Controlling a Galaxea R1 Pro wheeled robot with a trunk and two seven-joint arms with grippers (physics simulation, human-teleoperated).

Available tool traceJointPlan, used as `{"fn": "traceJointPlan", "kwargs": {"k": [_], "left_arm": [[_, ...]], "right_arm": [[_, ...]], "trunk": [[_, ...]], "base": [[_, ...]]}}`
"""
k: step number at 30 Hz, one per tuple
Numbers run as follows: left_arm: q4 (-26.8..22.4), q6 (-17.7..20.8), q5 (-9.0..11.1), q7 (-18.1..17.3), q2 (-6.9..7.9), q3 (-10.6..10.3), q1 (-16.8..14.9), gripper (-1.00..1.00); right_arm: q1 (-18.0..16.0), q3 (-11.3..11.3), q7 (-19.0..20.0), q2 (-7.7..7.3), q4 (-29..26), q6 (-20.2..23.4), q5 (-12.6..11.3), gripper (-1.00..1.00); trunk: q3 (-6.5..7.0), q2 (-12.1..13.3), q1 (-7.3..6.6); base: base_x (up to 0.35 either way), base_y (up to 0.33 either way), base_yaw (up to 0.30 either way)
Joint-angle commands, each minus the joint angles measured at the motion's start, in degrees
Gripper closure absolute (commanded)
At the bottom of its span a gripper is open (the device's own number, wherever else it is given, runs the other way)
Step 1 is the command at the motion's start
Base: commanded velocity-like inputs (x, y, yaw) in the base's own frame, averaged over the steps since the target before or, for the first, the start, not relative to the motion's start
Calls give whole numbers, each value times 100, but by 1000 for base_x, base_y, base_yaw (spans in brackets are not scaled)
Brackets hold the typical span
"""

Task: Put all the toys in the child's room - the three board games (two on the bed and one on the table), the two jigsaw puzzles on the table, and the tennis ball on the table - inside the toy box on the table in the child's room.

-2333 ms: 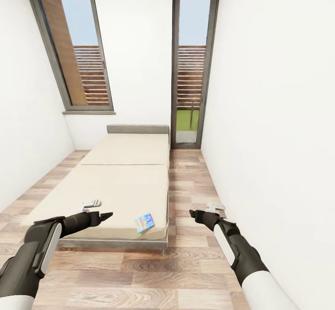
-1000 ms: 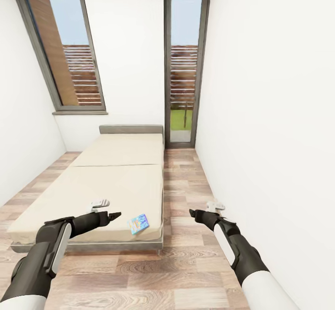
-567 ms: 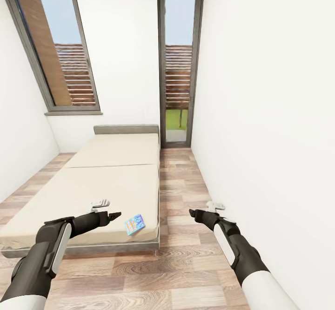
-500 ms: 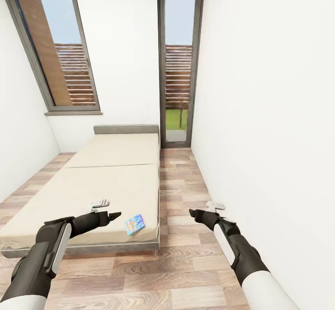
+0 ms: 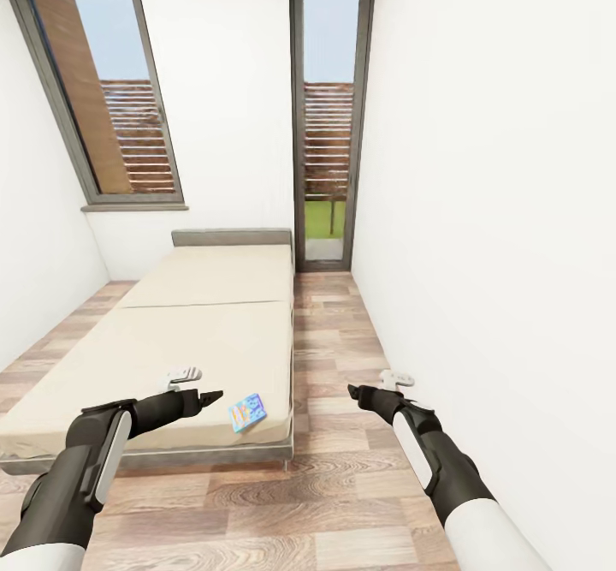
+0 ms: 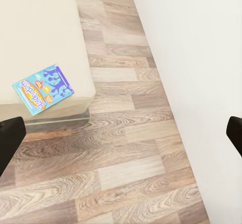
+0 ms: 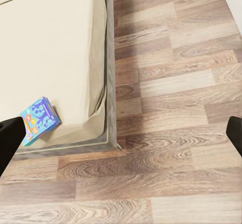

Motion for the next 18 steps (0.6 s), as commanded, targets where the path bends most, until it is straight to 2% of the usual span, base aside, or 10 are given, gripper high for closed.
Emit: {"fn": "traceJointPlan", "kwargs": {"k": [1,18], "left_arm": [[-4,45,15,-15,-1,8,-5,-100],[-4,53,38,-15,-22,8,-6,-100]], "right_arm": [[-3,2,-8,0,-9,27,-24,-100],[-3,-5,-13,-1,-22,27,-27,-100]], "trunk": [[-27,-49,24],[-332,-731,397]], "base": [[0,0,0],[0,0,0]]}}
